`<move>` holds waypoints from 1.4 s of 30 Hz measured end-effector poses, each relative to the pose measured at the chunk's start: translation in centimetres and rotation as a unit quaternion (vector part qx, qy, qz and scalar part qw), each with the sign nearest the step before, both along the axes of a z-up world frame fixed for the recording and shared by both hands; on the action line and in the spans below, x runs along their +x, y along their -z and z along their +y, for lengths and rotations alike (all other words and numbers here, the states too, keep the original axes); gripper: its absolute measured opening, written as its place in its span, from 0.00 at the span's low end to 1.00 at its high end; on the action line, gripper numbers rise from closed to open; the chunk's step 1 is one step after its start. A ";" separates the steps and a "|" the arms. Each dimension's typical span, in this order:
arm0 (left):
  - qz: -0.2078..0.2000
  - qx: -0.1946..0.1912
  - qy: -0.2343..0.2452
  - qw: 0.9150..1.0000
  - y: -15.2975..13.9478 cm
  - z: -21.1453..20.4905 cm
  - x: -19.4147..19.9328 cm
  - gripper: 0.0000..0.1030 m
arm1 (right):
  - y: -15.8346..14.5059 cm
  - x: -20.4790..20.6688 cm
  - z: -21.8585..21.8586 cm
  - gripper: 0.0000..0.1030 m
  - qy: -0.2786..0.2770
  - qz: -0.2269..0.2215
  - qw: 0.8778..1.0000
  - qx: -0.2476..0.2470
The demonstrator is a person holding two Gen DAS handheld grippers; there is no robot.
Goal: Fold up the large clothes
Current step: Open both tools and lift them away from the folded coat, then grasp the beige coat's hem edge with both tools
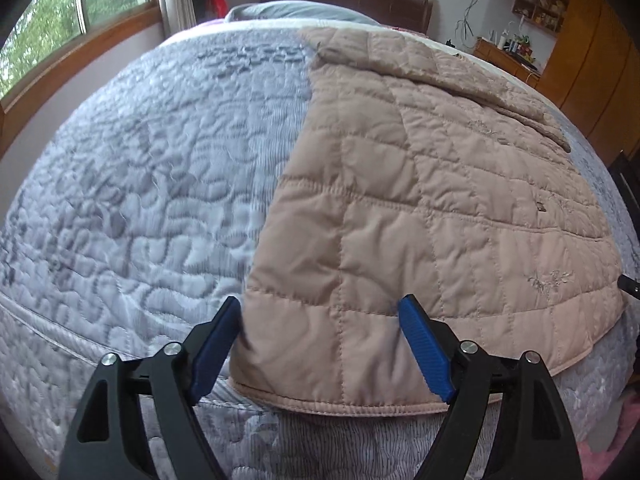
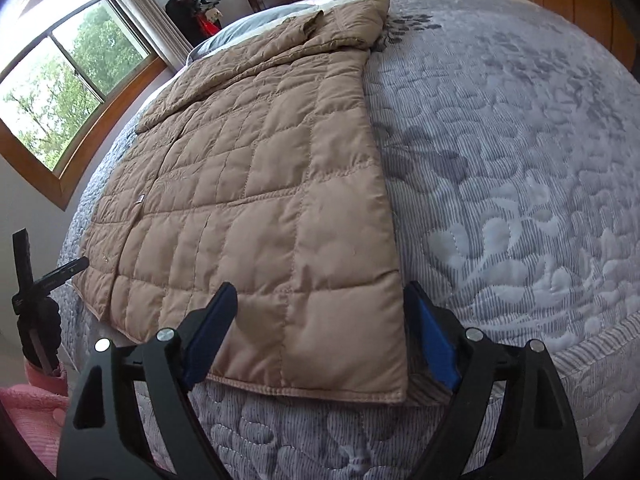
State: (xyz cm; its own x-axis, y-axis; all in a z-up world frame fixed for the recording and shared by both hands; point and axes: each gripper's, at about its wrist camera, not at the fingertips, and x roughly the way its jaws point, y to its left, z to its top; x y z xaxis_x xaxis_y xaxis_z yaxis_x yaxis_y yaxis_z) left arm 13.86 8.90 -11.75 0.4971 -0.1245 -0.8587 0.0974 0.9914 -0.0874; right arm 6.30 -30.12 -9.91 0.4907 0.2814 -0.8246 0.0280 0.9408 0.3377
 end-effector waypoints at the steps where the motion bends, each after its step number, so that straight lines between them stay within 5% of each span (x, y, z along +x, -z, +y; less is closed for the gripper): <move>1: 0.000 -0.006 -0.002 1.000 0.1 0.1 -0.1 0.79 | 0.0 0.1 0.3 0.82 -0.001 0.000 1.000 -0.008; 7: -0.001 -0.027 0.006 1.000 -0.2 0.1 -0.4 0.73 | -0.3 0.3 1.1 0.62 -0.004 0.000 1.000 -0.031; 10: -0.003 -0.034 0.002 0.999 -0.1 0.4 -0.3 0.60 | -0.3 0.2 0.8 0.47 -0.001 0.002 1.000 -0.027; 13: -0.009 -0.026 -0.003 1.000 -0.2 0.6 -0.4 0.41 | -0.4 0.1 0.6 0.23 -0.003 0.000 1.000 -0.019; 15: -0.013 -0.024 -0.008 1.000 -0.3 0.7 -0.6 0.21 | -0.5 0.1 0.5 0.16 -0.003 -0.003 1.000 -0.015; 21: -0.036 -0.037 -0.007 0.999 -1.6 0.9 -1.7 0.11 | -1.9 -0.9 0.1 0.10 -0.006 -0.025 1.000 -0.004; 33: -0.065 -0.020 0.012 0.998 -4.3 0.2 -5.1 0.10 | -3.3 -4.1 -0.6 0.09 -0.004 -0.049 0.999 0.016; 42: -0.075 -0.044 0.011 0.996 -5.1 0.4 -4.6 0.09 | -4.9 -3.4 -0.7 0.08 -0.011 -0.072 0.997 0.032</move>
